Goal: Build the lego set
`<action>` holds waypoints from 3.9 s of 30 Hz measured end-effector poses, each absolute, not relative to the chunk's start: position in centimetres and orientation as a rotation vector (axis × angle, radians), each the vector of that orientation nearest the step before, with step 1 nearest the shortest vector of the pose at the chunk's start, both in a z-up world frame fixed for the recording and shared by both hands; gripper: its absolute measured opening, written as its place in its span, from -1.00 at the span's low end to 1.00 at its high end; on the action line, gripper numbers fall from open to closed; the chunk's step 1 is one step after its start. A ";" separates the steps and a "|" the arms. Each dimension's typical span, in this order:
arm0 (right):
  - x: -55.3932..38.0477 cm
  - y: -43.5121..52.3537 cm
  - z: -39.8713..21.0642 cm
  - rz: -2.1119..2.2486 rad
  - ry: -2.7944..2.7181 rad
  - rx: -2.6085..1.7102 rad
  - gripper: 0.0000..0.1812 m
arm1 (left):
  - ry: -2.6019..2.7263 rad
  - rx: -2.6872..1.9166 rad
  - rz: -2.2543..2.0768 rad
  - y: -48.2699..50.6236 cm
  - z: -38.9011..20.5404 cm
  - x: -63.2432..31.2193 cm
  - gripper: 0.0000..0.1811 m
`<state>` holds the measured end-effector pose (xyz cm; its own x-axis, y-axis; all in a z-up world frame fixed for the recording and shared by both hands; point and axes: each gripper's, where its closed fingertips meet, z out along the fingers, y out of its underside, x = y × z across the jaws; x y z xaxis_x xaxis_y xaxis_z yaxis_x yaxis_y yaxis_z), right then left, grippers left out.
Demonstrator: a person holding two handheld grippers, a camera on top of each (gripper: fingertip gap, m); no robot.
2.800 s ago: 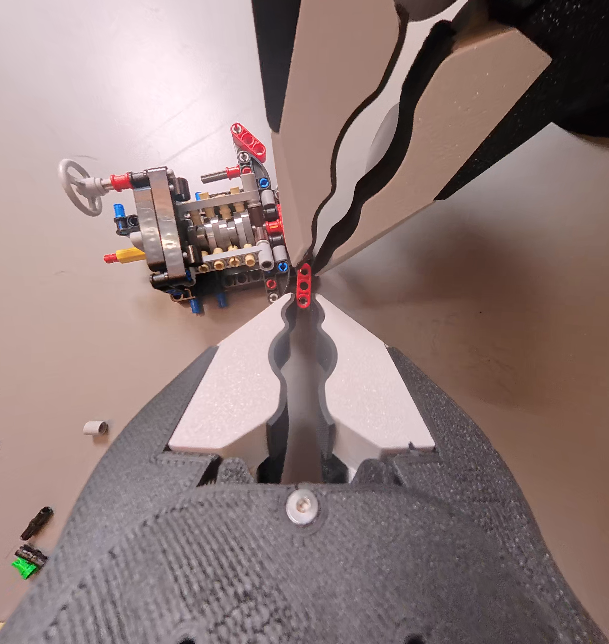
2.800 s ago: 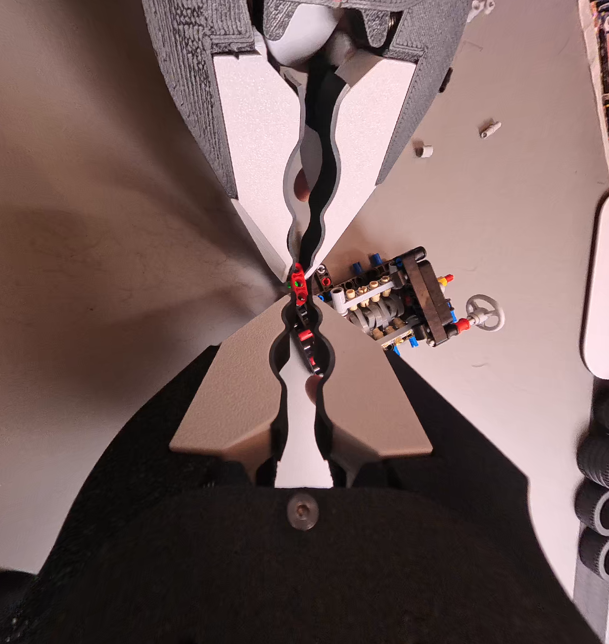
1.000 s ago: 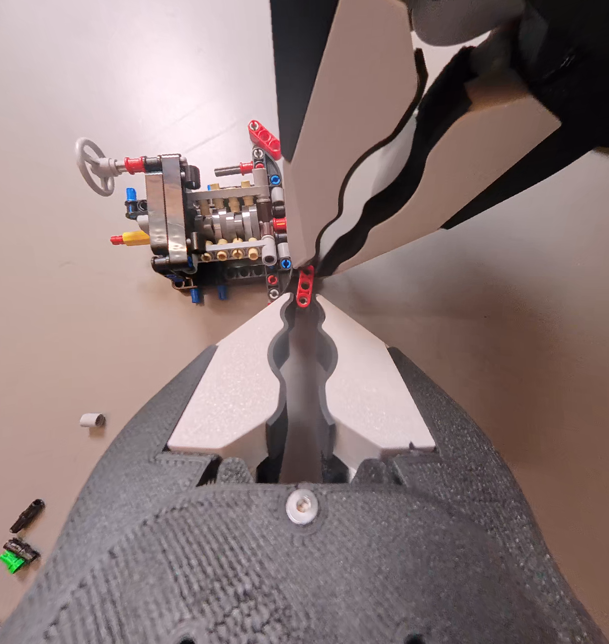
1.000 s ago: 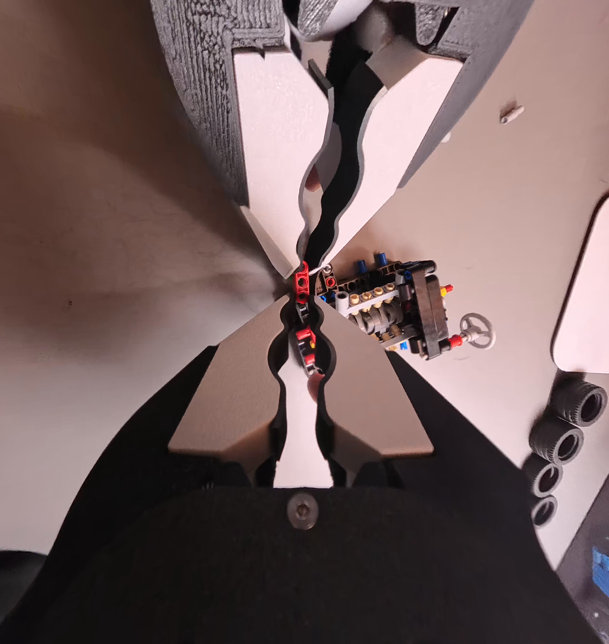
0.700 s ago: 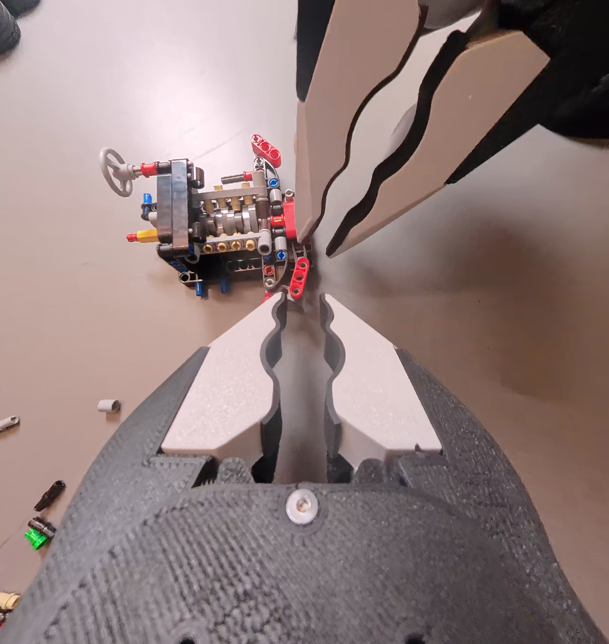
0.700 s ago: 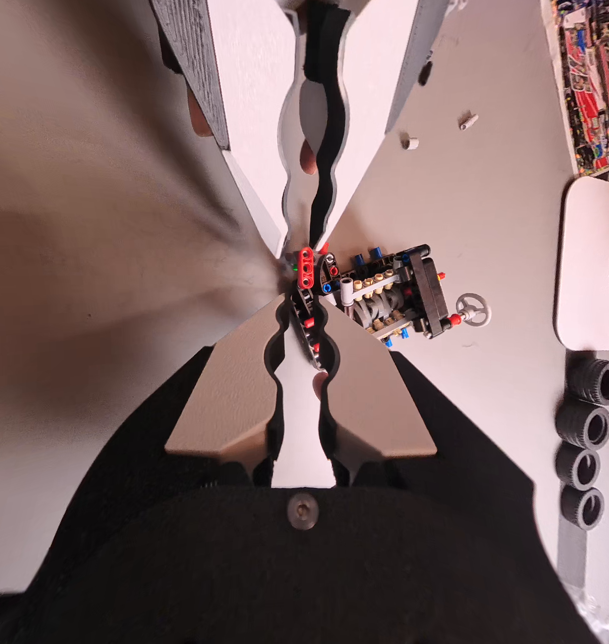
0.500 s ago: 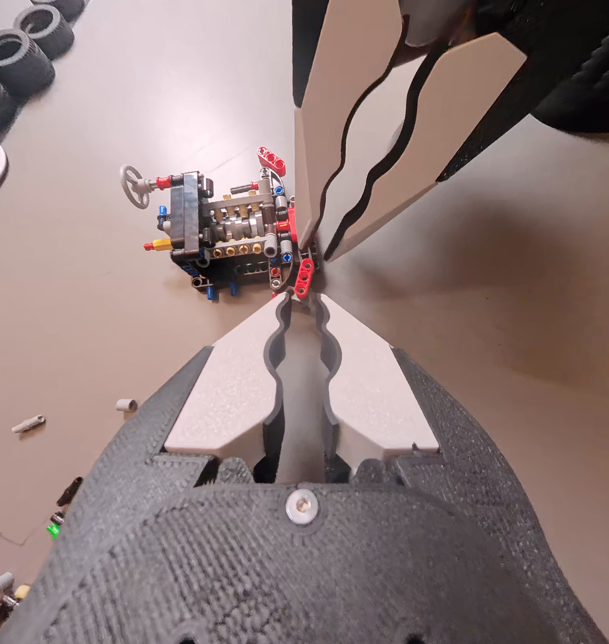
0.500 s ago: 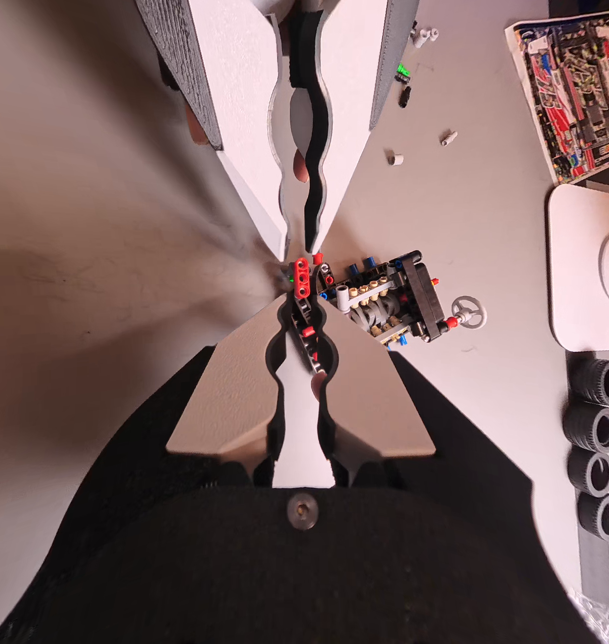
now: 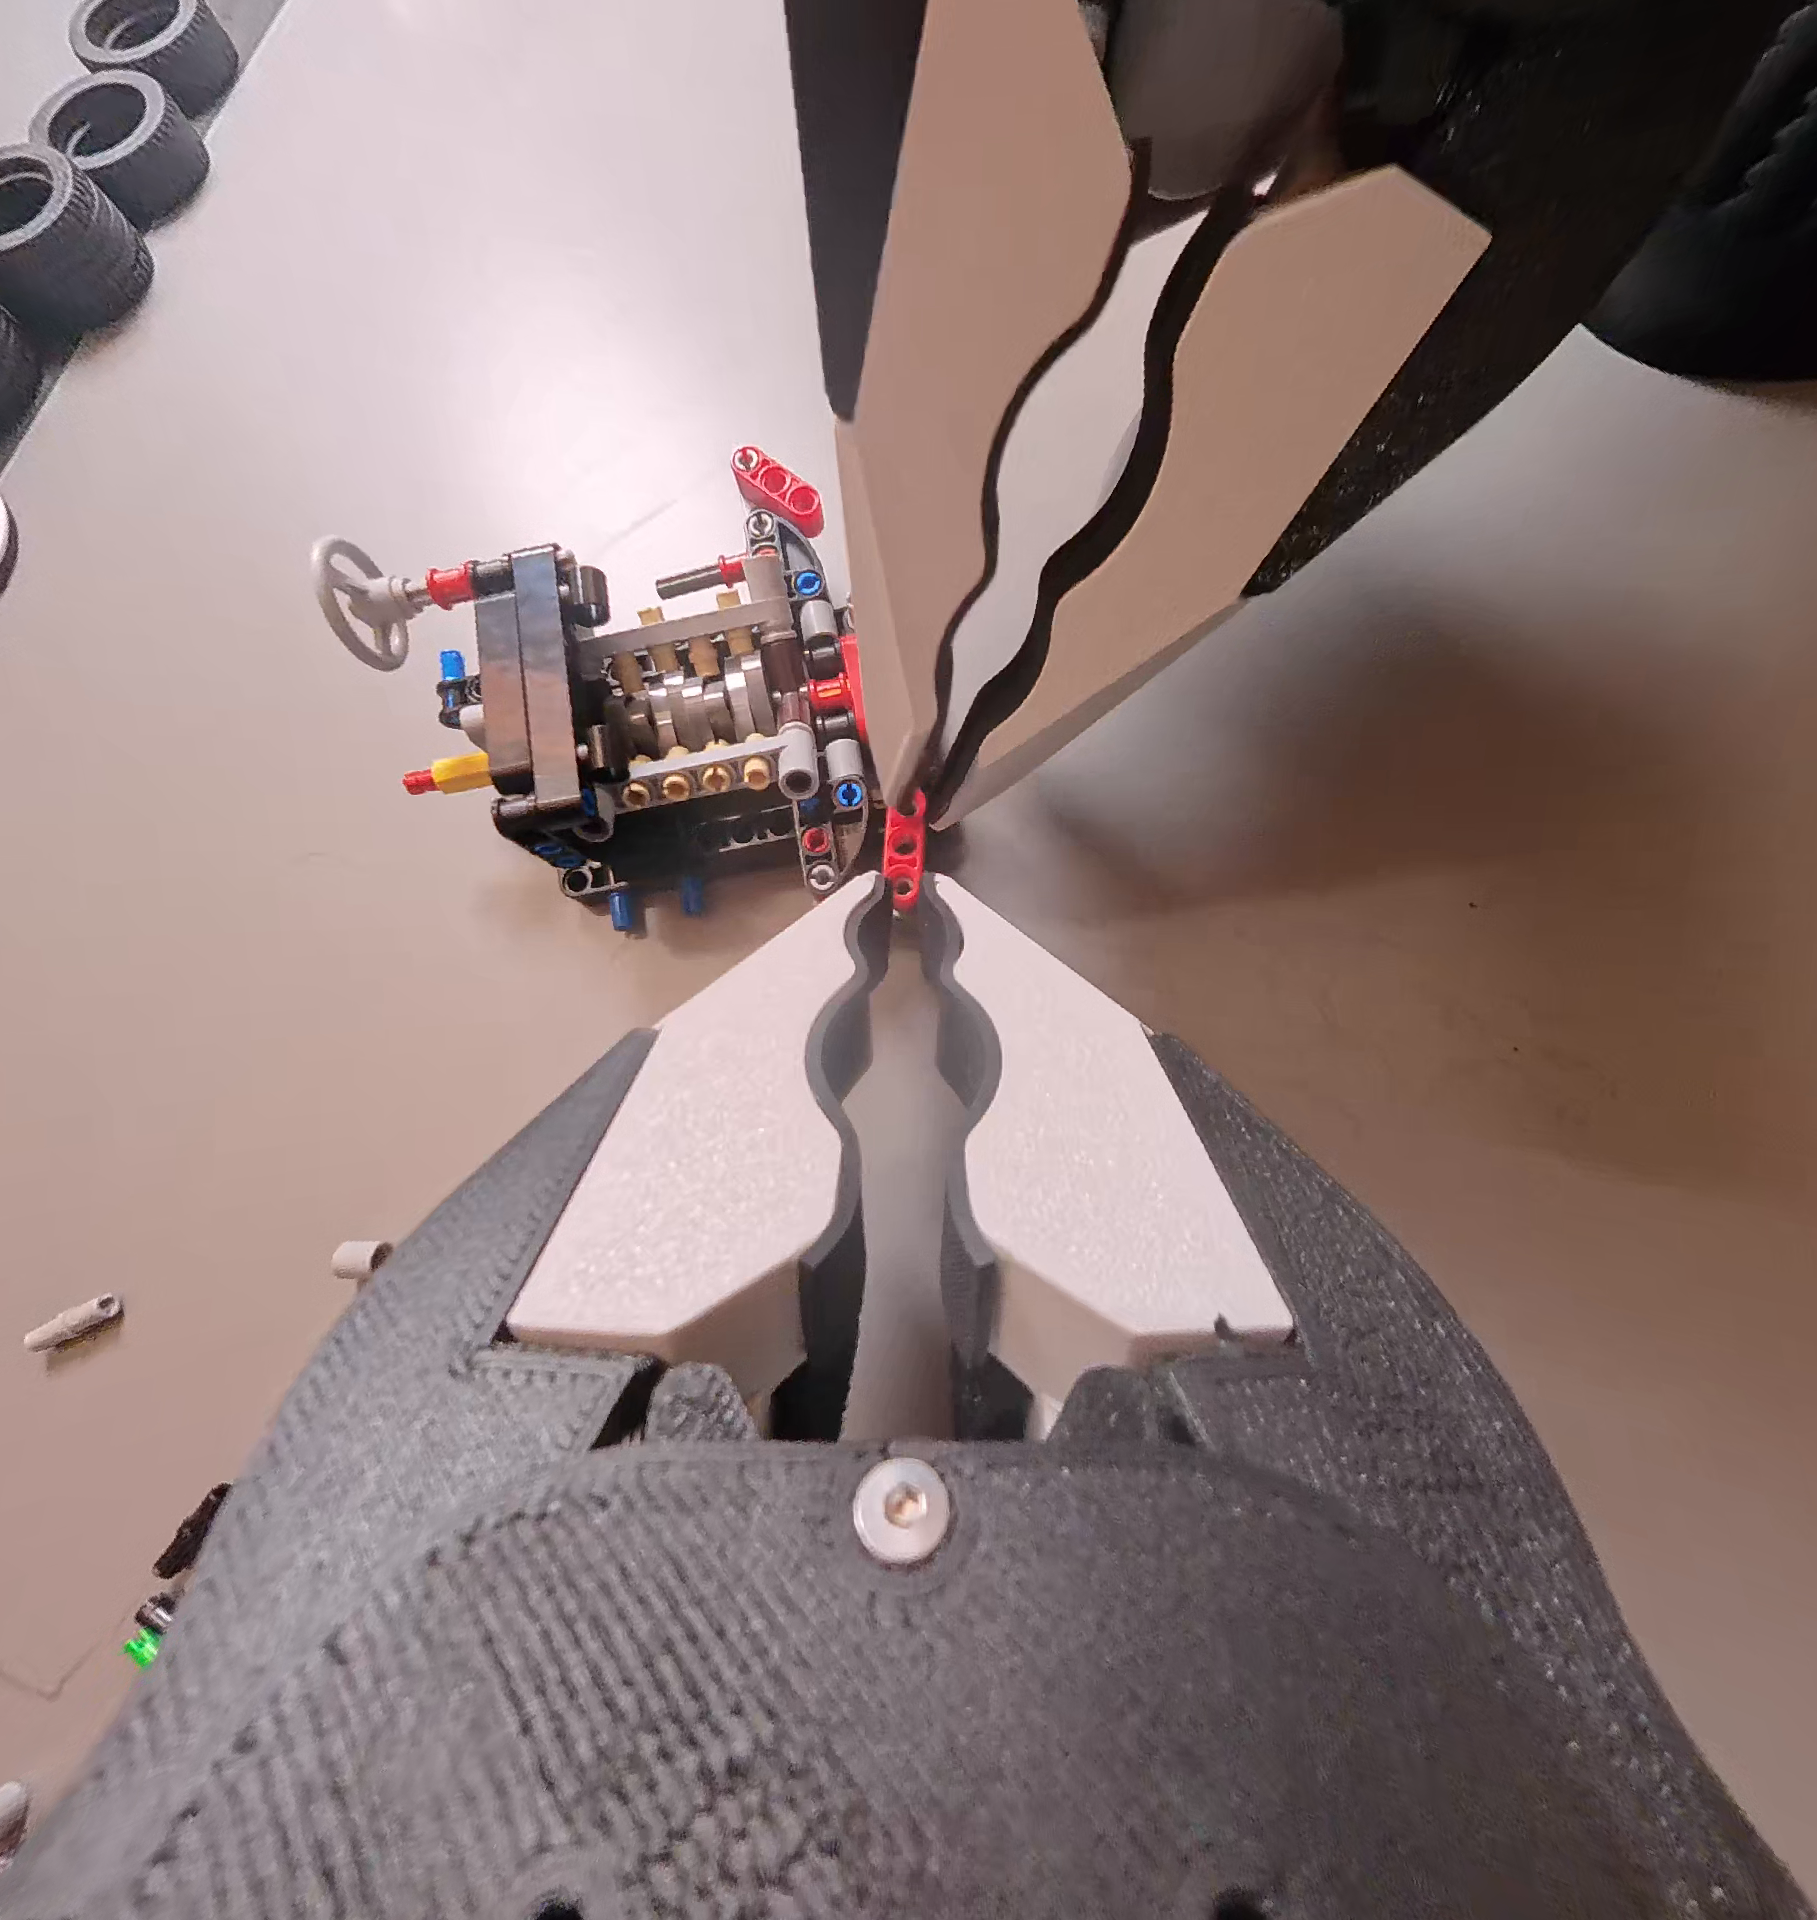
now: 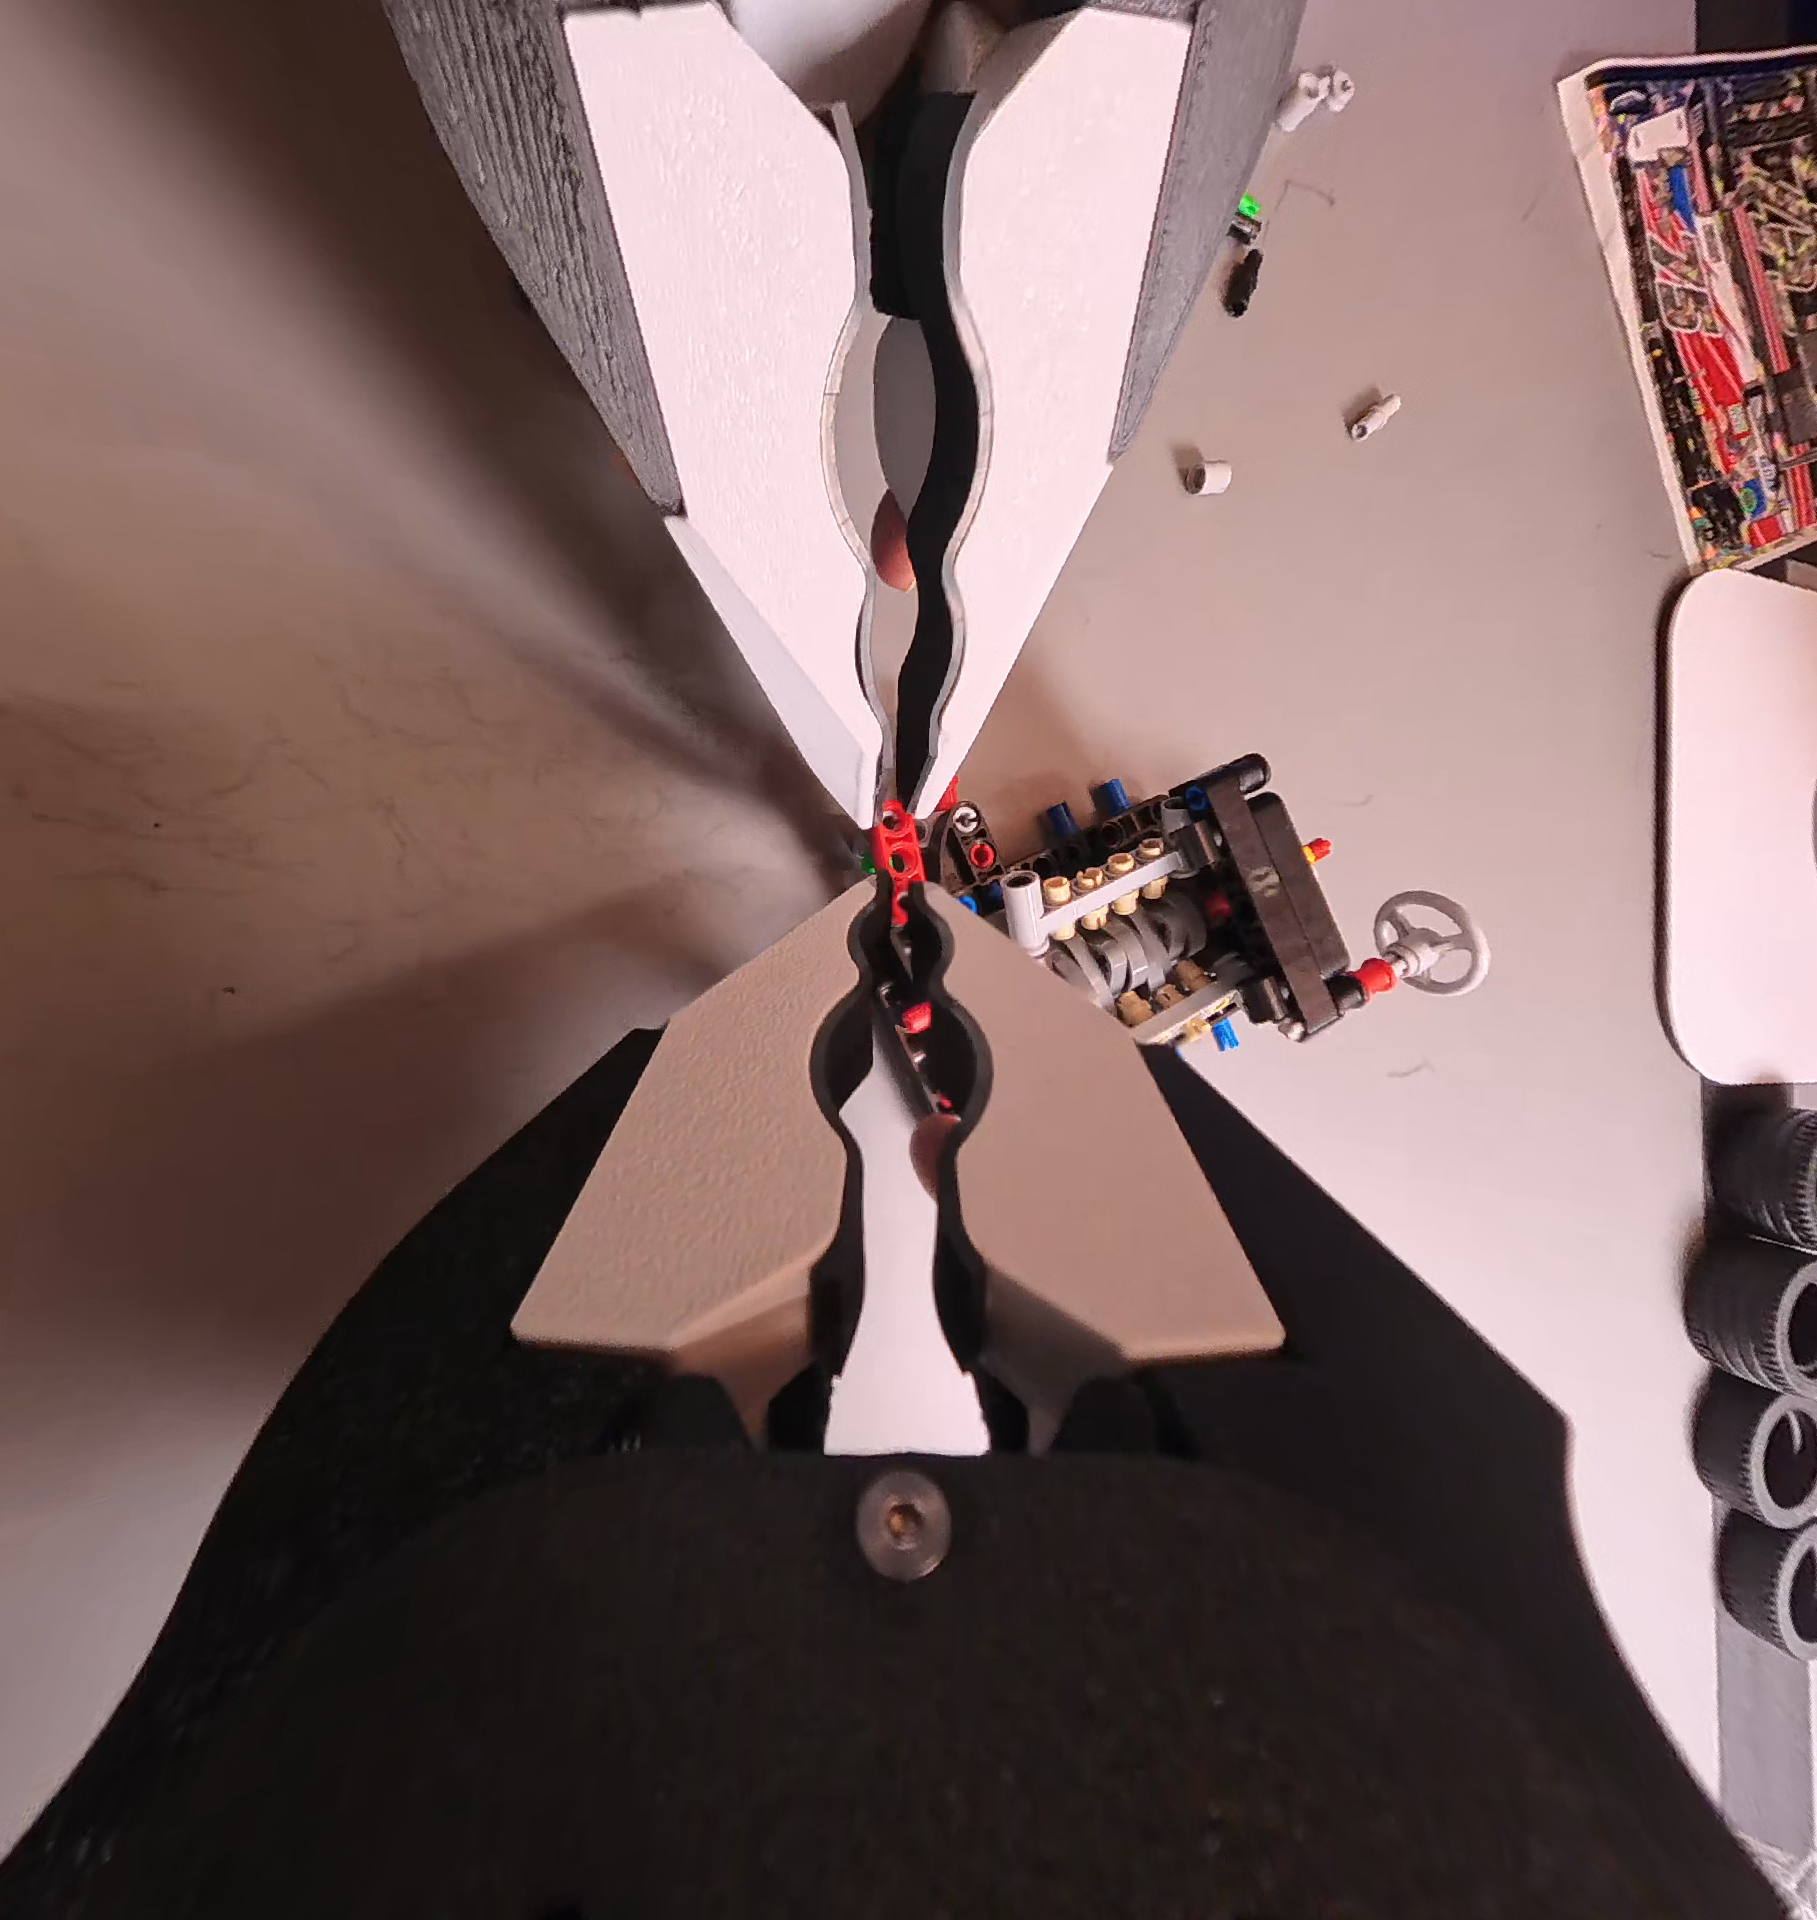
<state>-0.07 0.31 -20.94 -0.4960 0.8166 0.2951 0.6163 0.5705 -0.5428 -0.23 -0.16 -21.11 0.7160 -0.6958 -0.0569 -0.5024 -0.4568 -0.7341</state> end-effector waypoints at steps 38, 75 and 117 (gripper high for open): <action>4.0 5.7 -20.3 0.684 -1.981 -1.381 -0.50 | 0.838 -2.117 -0.438 -0.4 -20.1 -1.3 -0.85; 3.7 6.3 -21.9 0.745 -1.886 -1.357 -0.31 | 0.922 -2.122 -0.195 0.8 -23.3 -2.0 -0.72; 5.4 2.6 -20.2 0.861 -1.970 -1.217 -0.74 | 1.128 -1.862 -0.099 0.9 -20.4 3.1 -0.92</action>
<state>5.42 2.65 -20.22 -0.3503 0.9172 0.1898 0.4836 0.3507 -0.8020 3.06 0.95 -20.41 0.5756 -0.7324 -0.3636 -0.6577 -0.1506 -0.7380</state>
